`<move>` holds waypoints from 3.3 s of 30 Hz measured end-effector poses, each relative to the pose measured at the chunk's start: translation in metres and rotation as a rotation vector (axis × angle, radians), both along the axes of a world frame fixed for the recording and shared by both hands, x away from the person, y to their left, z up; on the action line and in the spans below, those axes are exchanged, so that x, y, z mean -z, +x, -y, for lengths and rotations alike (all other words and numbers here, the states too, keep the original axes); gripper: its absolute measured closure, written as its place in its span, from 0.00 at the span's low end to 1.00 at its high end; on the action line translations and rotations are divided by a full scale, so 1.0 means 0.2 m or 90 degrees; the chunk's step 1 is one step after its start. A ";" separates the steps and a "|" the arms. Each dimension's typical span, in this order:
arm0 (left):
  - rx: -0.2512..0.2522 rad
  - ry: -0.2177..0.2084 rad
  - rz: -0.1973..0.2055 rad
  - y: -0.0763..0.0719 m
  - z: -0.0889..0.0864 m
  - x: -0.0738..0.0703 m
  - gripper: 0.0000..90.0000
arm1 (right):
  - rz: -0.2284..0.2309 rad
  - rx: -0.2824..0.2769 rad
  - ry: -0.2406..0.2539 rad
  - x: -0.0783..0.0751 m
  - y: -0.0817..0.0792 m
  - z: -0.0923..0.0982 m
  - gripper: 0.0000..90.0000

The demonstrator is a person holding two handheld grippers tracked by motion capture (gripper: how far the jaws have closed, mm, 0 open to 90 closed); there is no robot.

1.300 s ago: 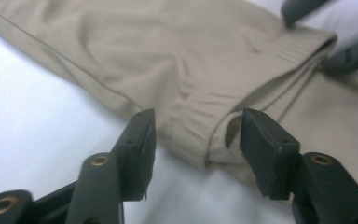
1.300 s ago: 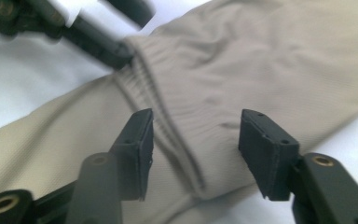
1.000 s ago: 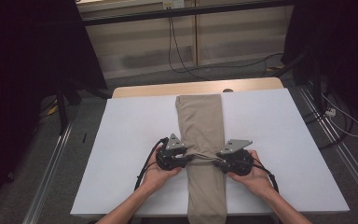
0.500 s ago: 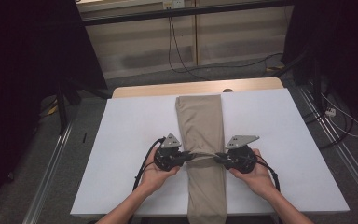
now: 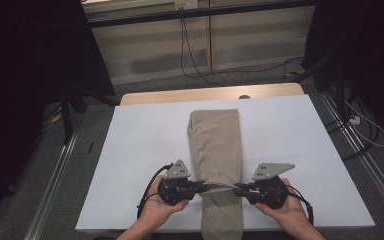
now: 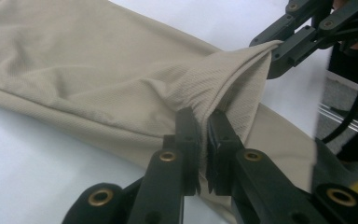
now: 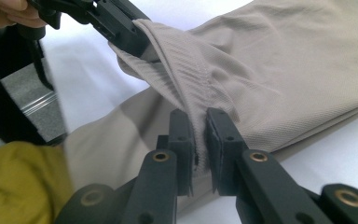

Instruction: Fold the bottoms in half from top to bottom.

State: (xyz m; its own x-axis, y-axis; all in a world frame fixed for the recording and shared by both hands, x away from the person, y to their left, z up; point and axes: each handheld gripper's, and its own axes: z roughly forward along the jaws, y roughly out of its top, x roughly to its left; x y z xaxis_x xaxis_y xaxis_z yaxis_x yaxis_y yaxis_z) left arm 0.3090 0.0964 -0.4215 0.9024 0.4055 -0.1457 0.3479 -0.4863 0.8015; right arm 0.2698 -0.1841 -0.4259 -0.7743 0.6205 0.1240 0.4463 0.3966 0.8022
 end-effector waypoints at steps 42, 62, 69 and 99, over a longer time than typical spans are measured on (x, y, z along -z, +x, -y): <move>-0.024 0.023 0.039 -0.21 -0.09 0.03 0.30 | -0.012 0.004 0.000 0.06 -0.34 -0.02 0.34; -0.162 0.016 0.066 0.52 0.02 0.04 0.13 | 0.042 0.120 0.011 -0.03 0.40 0.12 0.31; -0.183 0.038 0.064 0.81 0.08 0.04 0.19 | 0.039 0.172 0.013 -0.02 0.71 0.14 0.36; -0.176 0.038 -0.017 1.21 0.17 0.20 0.72 | -0.052 0.160 -0.060 0.16 1.29 0.10 0.69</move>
